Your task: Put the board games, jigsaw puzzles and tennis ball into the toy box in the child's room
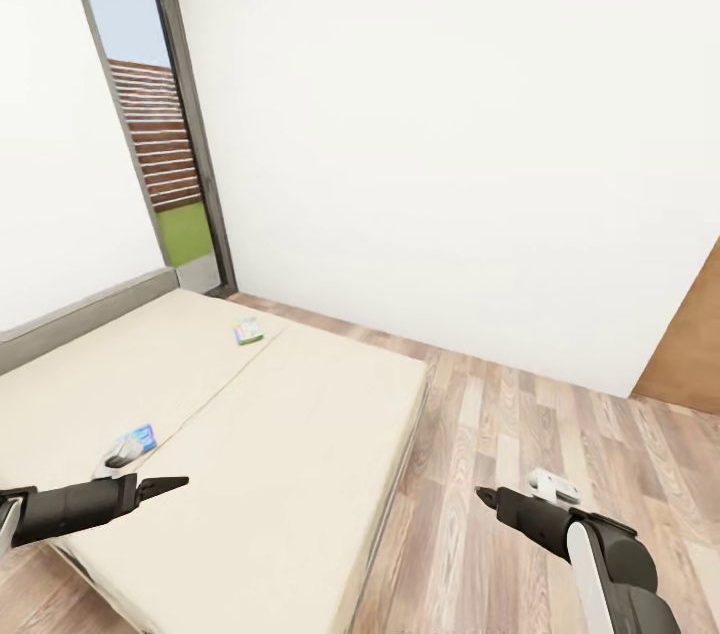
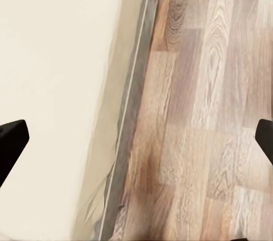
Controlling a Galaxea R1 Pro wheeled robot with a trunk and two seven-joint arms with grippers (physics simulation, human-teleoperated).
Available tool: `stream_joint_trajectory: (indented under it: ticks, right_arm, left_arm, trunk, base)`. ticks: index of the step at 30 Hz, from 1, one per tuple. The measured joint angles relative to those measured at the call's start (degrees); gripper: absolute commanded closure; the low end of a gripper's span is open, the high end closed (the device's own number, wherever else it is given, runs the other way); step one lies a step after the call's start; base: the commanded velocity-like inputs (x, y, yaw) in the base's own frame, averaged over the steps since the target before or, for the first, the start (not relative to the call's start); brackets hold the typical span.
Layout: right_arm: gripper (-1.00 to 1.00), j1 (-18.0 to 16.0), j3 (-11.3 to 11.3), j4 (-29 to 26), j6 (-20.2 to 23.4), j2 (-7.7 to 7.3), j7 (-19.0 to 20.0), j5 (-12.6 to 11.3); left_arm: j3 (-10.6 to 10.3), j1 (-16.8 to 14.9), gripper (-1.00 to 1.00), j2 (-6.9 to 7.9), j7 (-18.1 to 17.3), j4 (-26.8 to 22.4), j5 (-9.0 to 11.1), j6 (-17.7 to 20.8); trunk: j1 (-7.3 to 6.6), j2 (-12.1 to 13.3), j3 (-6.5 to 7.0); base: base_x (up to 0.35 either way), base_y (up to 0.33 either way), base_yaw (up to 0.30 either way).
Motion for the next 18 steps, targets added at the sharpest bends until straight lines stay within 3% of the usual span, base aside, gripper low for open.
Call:
stream_joint_trajectory:
  ticks: [18]
  right_arm:
    - [-1.00, -0.01, 0.00, 0.01, -0.01, 0.02, 0.01, -0.01]
  left_arm:
    - [0.00, 0.00, -1.00, 0.00, 0.00, -0.01, 0.00, 0.01]
  trunk:
    - [0.01, 0.00, 0.00]
  base:
    - [-0.010, 0.172, -0.279]
